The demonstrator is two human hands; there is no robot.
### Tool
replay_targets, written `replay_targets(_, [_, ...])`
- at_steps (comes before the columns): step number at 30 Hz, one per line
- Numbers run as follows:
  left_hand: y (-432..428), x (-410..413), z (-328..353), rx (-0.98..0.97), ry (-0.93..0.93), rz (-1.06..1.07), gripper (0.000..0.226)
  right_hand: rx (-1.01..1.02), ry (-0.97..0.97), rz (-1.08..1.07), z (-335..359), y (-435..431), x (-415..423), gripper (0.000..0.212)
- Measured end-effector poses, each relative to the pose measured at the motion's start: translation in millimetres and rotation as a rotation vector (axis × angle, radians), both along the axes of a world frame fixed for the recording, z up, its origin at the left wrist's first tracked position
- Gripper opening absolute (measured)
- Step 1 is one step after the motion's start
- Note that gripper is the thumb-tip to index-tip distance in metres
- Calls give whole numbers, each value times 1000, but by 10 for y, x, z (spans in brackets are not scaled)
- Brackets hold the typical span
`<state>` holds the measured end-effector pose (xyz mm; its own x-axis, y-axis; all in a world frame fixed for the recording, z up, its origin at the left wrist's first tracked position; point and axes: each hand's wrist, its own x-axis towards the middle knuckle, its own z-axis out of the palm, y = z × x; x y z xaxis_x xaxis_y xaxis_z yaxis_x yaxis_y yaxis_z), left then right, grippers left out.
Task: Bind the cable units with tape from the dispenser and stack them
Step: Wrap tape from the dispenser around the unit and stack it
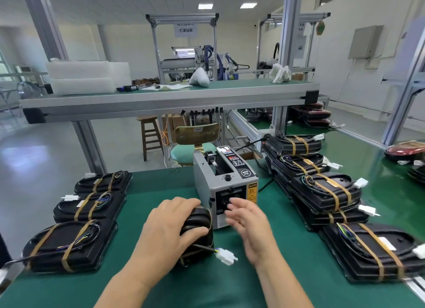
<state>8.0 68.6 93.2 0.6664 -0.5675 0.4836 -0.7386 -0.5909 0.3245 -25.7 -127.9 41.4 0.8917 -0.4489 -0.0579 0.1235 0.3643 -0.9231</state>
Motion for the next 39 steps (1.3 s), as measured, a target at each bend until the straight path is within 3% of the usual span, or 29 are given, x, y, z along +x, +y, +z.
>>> replay_targets(3, [4, -18, -39, -22, -47, -18, 51, 51, 130, -241, 19, -122, 166, 10])
replay_targets(8, [25, -51, -133, -154, -70, -53, 46, 78, 227, -290, 10, -123, 343, 14])
replay_targets(14, [73, -110, -201, -433, 213, -112, 54, 89, 314, -347, 120, -96, 448, 18])
replay_targets(18, [123, -110, -148, -412, 252, -136, 63, 40, 379, -373, 185, -66, 478, 17])
replay_targets(21, [185, -78, -86, -293, 232, -136, 68, -4, 409, -394, 229, -25, 474, 17])
replay_targets(25, [225, -56, -31, -154, 208, -123, 72, 74, 325, -398, 305, 36, 354, 16])
replay_targets(30, [202, -79, -105, -305, 259, -161, 63, 214, 68, -195, 479, 352, -30, 12])
replay_targets(39, [96, -102, -303, -450, 357, -141, 70, 281, 88, -21, 571, 611, -338, 9])
